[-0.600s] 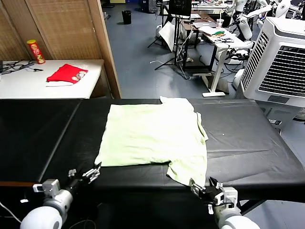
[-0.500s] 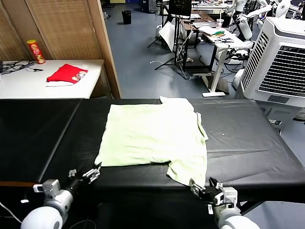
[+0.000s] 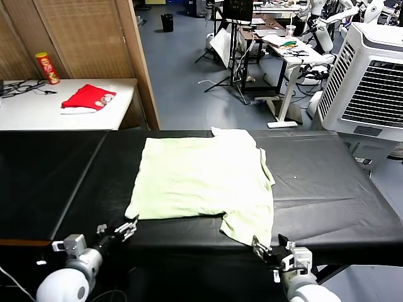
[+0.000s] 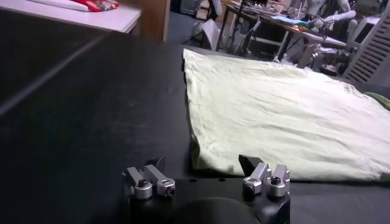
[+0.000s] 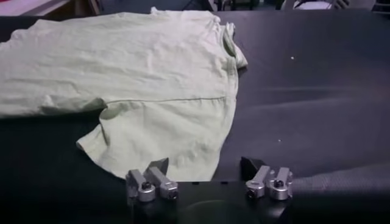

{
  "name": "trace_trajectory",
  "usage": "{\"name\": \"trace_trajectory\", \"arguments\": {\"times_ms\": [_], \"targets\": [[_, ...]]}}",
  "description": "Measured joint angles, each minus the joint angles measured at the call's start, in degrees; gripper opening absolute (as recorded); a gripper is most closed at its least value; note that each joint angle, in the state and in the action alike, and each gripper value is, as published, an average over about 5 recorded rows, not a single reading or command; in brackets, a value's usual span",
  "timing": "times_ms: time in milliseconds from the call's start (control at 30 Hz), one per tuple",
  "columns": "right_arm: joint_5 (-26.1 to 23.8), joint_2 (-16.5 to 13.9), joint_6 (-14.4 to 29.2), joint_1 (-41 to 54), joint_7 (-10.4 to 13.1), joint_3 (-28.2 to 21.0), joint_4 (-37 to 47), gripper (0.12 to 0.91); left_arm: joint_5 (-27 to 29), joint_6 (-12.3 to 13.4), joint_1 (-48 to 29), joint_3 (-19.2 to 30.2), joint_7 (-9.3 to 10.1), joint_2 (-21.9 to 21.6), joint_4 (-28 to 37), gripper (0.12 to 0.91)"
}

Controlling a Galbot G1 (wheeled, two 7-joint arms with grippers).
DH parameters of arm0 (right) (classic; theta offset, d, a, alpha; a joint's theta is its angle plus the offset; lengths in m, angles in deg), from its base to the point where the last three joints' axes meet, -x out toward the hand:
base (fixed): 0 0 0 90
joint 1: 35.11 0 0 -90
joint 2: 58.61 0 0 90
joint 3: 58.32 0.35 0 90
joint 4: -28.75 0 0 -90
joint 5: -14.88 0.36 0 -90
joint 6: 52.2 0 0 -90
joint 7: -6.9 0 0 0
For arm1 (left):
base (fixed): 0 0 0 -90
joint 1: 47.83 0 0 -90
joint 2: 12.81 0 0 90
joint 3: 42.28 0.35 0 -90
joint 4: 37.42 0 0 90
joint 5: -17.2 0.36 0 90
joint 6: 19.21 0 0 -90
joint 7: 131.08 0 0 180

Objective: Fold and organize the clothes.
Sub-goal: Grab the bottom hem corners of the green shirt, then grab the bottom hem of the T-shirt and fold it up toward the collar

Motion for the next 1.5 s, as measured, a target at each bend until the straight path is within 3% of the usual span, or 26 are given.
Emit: {"name": "trace_trajectory", "arguments": {"times_ms": [67, 267, 367, 567, 800, 933, 1133, 1300, 1500], "targets": [[-0.2, 0.0, 0.2, -0.3, 0.0, 0.1, -0.1, 0.139, 0.0, 0.2, -0.1, 0.0, -0.09, -0.1, 0.1, 0.543], [-0.9, 0.2, 0.1, -1.7, 0.5, 0.8, -1.7, 0.122, 0.1, 0.7, -0.3, 0.0, -0.05, 0.0, 0.1, 0.208], [-1.0, 0.2, -0.5, -2.9, 0.6, 1.4, -3.3, 0.122, 0.5, 0.7, 0.2, 0.0, 0.09, 0.3, -0.7, 0.127], [-0.5, -0.3, 0.9, -3.8, -1.0, 2.8, -6.1, 0.122, 0.7, 0.2, 3.0, -0.9, 1.38, 1.0, -4.3, 0.127], [1.2, -2.5, 8.2, 2.8, -5.3, 3.9, -3.7, 0.122, -2.5, 1.4, 7.0, -2.2, 2.3, 2.9, -9.8, 0.127], [1.2, -4.4, 11.7, 9.5, -6.4, 3.0, 1.4, 0.122, -4.0, 2.7, 5.4, -1.7, 3.48, 4.5, -10.8, 0.127], [1.9, -6.3, 15.2, 18.6, -7.0, 1.1, 9.7, 0.122, -2.6, 4.5, 0.5, -0.4, 5.24, 7.0, -9.4, 0.127], [1.3, -6.2, 17.2, 24.8, -7.1, -1.0, 17.1, 0.122, 2.3, 7.0, -3.2, 0.6, 6.92, 8.0, -6.4, 0.127], [-0.3, -5.9, 18.3, 30.9, -7.6, -2.4, 25.0, 0.122, 6.8, 8.6, -6.9, 2.6, 6.99, 7.6, -1.4, 0.127]]}}
